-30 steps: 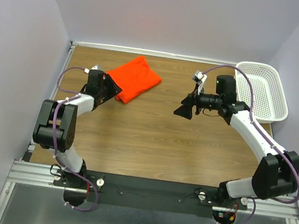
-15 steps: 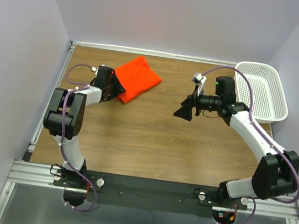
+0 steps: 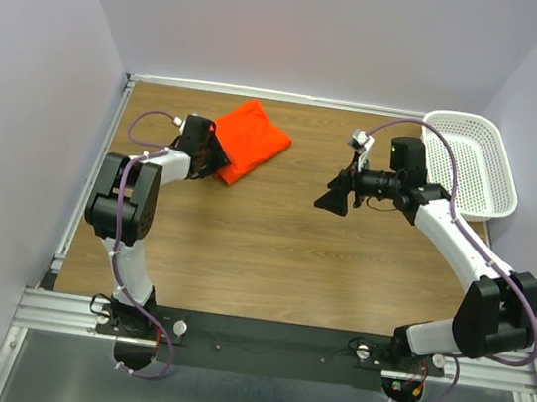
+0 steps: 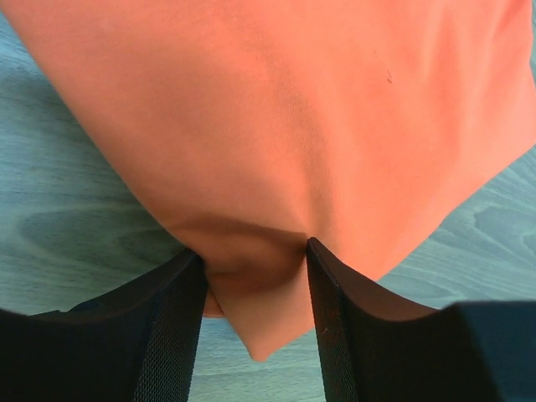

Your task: Fold and stack the t-shirts

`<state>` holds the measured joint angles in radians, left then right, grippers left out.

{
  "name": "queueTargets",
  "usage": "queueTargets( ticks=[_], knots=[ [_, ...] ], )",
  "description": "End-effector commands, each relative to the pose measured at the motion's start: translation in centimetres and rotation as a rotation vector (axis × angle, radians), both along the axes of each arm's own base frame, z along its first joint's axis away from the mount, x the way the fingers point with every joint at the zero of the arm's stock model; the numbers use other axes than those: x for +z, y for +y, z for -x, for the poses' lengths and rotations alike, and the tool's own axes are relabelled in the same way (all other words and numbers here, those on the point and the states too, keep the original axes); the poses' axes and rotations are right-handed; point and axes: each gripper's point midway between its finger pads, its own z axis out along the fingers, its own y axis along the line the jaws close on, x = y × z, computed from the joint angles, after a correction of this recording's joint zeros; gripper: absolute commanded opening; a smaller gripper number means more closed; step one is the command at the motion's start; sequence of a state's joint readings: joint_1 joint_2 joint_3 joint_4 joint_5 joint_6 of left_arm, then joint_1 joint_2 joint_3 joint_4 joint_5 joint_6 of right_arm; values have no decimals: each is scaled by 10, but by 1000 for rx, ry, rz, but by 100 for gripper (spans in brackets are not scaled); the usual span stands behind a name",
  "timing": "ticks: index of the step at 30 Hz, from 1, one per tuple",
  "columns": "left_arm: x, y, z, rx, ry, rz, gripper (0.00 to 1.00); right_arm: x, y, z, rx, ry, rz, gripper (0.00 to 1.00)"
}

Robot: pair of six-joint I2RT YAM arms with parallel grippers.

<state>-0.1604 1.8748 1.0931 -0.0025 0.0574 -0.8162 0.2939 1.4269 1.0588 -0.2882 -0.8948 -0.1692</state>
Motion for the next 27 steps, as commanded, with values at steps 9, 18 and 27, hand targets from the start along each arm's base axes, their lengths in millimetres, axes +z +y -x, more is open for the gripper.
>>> queueTargets(
  ticks=[9, 18, 27],
  knots=[
    [-12, -5, 0, -140, 44, -53, 10, 17, -10, 9, 12, -20, -37, 91],
    [-18, 95, 8, -48, 135, -92, 0, 33, -14, 14, 18, -50, -69, 91],
    [8, 251, -1, 143, 223, -291, 0, 45, -17, 20, 30, -78, -91, 91]
  ],
)
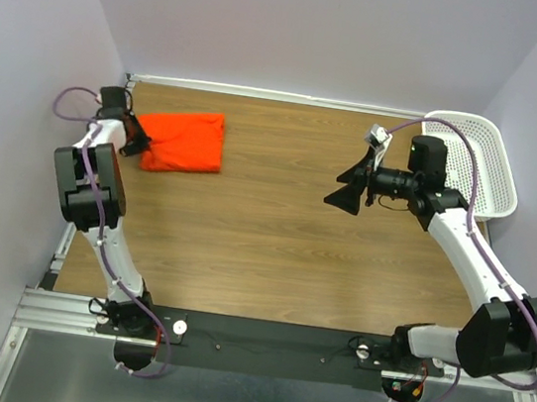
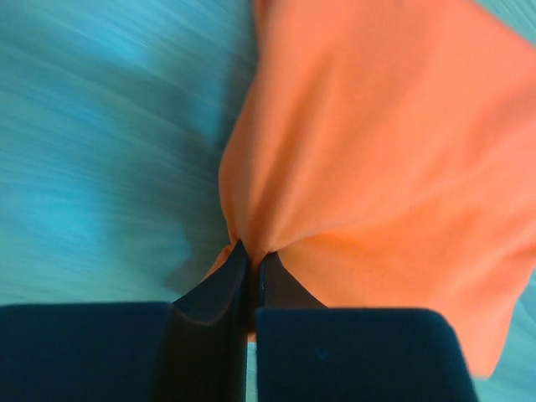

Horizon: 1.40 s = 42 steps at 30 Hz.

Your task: Fold and stack the t-shirts

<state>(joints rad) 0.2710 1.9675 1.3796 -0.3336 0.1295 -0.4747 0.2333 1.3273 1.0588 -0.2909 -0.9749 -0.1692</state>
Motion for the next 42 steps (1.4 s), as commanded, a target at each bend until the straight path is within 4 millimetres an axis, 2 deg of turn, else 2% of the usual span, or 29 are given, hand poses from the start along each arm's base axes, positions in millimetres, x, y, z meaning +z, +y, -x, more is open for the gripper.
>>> queueTargets(
  ticks=[1, 2, 4, 5, 8, 11, 13, 17, 18, 19, 20, 22, 23, 24, 25, 26, 27, 28, 29, 30, 31, 33, 34, 35, 36, 38, 40, 41, 42],
  knots=[
    [-9, 61, 21, 16, 168, -143, 0, 8, -3, 12, 25, -1, -22, 91],
    [-18, 74, 24, 35, 219, -182, 0, 9, -4, 13, 27, -2, -25, 91],
    [-12, 86, 20, 22, 253, -221, 0, 9, -4, 13, 27, -3, -26, 91],
    [-22, 94, 23, 37, 299, -241, 0, 9, -5, 13, 28, -2, -28, 91],
    [-12, 105, 11, 47, 308, -276, 0, 8, -5, 14, 32, 1, -30, 91],
    [-2, 109, 6, 49, 291, -290, 9, 7, -5, 14, 34, 6, -30, 91],
    [11, 111, 1, 49, 261, -314, 17, 5, -5, 13, 37, 10, -29, 91],
    [63, 104, -9, 49, 144, -375, 29, 3, -5, 13, 40, 22, -31, 91],
    [64, 98, -6, 42, 134, -367, 33, 2, -4, 13, 44, 27, -32, 91],
    [75, 94, -12, 48, 76, -371, 40, 1, -4, 13, 44, 27, -31, 91],
    [99, 90, -11, 54, 11, -381, 46, 1, -4, 13, 44, 29, -32, 91],
    [106, 82, -8, 56, -44, -370, 57, 2, -4, 14, 47, 31, -35, 91],
    [126, 80, -4, 69, -90, -381, 57, 2, -4, 16, 50, 30, -36, 91],
    [123, 79, 3, 74, -88, -382, 58, 3, -4, 16, 52, 26, -37, 91],
    [141, 79, 6, 95, -135, -399, 58, 3, -4, 17, 55, 25, -37, 91],
    [148, 79, 9, 105, -155, -410, 58, 3, -4, 17, 54, 25, -37, 91],
    [145, 76, 15, 100, -155, -408, 58, 4, -4, 18, 56, 20, -38, 91],
    [155, 73, 12, 91, -210, -411, 57, 4, -4, 18, 59, 19, -39, 91],
    [178, 63, 14, 64, -286, -423, 56, 4, -4, 18, 57, 20, -38, 91],
    [178, 46, 7, -1, -363, -388, 53, 5, -4, 19, 60, 19, -40, 91],
    [190, 32, 7, -53, -433, -357, 33, 4, -4, 19, 60, 21, -39, 91],
    [186, 2, -3, -151, -476, -241, 0, 4, -4, 19, 64, 24, -42, 91],
    [185, -7, -9, -183, -483, -207, 0, 4, -4, 19, 65, 26, -43, 91],
    [169, -26, -18, -230, -460, -158, 0, 3, -4, 19, 64, 27, -41, 91],
    [173, -33, -26, -243, -466, -154, 0, 4, -4, 19, 64, 22, -40, 91],
    [154, -44, -40, -251, -428, -145, 0, 3, -4, 19, 60, 21, -37, 91],
    [159, -58, -58, -250, -439, -143, 0, 2, -5, 18, 60, 21, -35, 91],
    [140, -61, -67, -250, -405, -131, 0, 2, -4, 19, 62, 23, -36, 91],
    [150, -61, -80, -241, -426, -141, 0, 2, -4, 19, 66, 28, -38, 91]
  ],
)
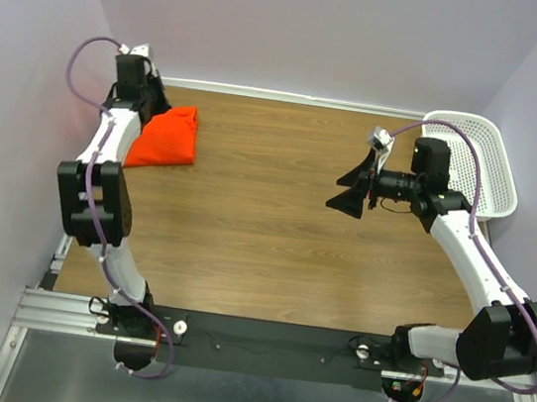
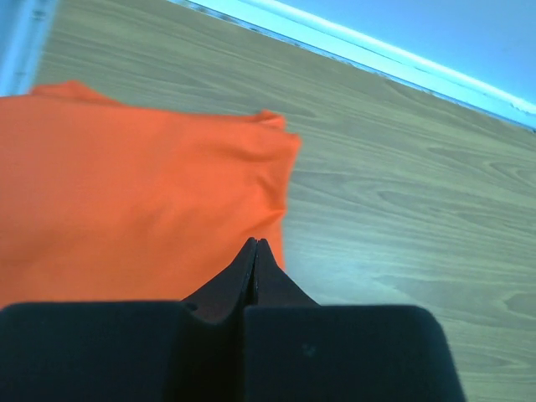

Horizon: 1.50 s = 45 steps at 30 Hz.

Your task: Fold and stack the t-shirts

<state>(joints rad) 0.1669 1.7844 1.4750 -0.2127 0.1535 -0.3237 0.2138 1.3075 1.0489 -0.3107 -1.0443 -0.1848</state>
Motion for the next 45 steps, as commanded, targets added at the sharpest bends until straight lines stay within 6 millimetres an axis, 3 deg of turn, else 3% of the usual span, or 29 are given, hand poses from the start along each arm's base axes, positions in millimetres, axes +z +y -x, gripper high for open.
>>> queueTargets(
  ticks=[1, 2, 3, 4, 5, 7, 8, 9, 10, 13, 22, 31, 40, 45],
  knots=[
    [1, -27, -38, -30, -16, 51, 0, -3, -2, 8, 22, 24, -9, 91],
    [-20, -28, -47, -23, 26, 54, 0, -4, -2, 8, 24, 28, -10, 91],
    [-12, -26, -57, -8, 12, 46, 0, -3, -1, 10, 30, 30, -13, 91],
    [-17, -29, -63, -3, 23, 50, 0, -3, -1, 9, 30, 30, -13, 91],
    [-37, -29, -70, 4, 59, 53, 0, -3, -1, 9, 30, 28, -13, 91],
    [-34, -28, -83, 14, 55, 54, 0, -2, -1, 10, 30, 31, -15, 91],
    [-51, -30, -88, 16, 85, 60, 0, -2, -1, 10, 30, 30, -16, 91],
    [-47, -29, -93, 23, 81, 57, 0, -1, -1, 10, 32, 30, -18, 91],
    [-60, -29, -96, 24, 103, 61, 0, -1, -1, 10, 30, 30, -18, 91],
    [-63, -37, -104, 15, 106, 71, 0, 0, -2, 10, 29, 29, -18, 91],
    [-105, -53, -113, 11, 198, 88, 0, -1, -2, 8, 25, 39, -18, 91],
    [-114, -51, -123, 28, 197, 100, 0, 2, -6, 7, 16, 38, -25, 91],
    [-140, -72, -132, -25, 201, 213, 0, 1, -9, 5, 10, 45, -30, 91],
    [-143, -86, -138, -79, 175, 291, 0, 2, -12, 5, 7, 49, -36, 91]
  ],
)
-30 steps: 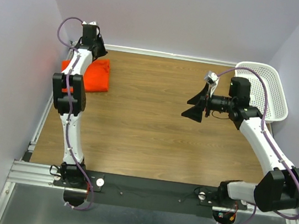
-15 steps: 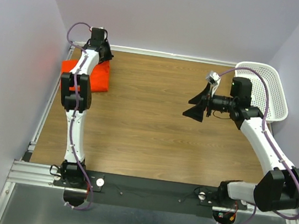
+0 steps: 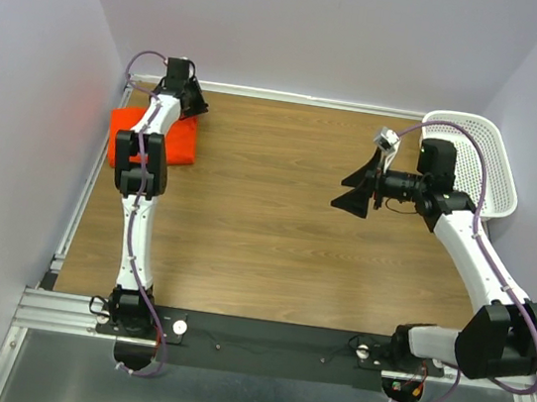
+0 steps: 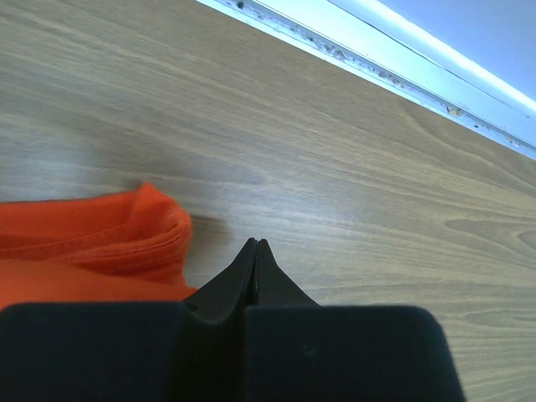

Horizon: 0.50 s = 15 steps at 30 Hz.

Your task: Fold and stack the t-shirts

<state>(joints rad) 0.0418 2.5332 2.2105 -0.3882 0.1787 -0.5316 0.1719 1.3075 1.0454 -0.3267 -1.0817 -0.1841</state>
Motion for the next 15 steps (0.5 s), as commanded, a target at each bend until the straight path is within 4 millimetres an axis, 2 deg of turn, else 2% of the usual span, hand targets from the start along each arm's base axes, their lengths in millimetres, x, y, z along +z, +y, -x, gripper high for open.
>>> queueTargets(
  ticks=[1, 3, 8, 15],
  knots=[
    [0, -20, -10, -68, -48, 124, 0, 3, -2, 6, 21, 24, -22, 91],
    [-7, -31, -9, -101, -39, 187, 0, 3, -2, 6, 19, 24, -23, 91],
    [-18, -42, -10, -129, -42, 272, 0, 5, -4, 6, 17, 23, -28, 91],
    [-21, -51, -4, -180, -50, 429, 0, 8, -7, 6, 14, 21, -37, 91]
  ],
)
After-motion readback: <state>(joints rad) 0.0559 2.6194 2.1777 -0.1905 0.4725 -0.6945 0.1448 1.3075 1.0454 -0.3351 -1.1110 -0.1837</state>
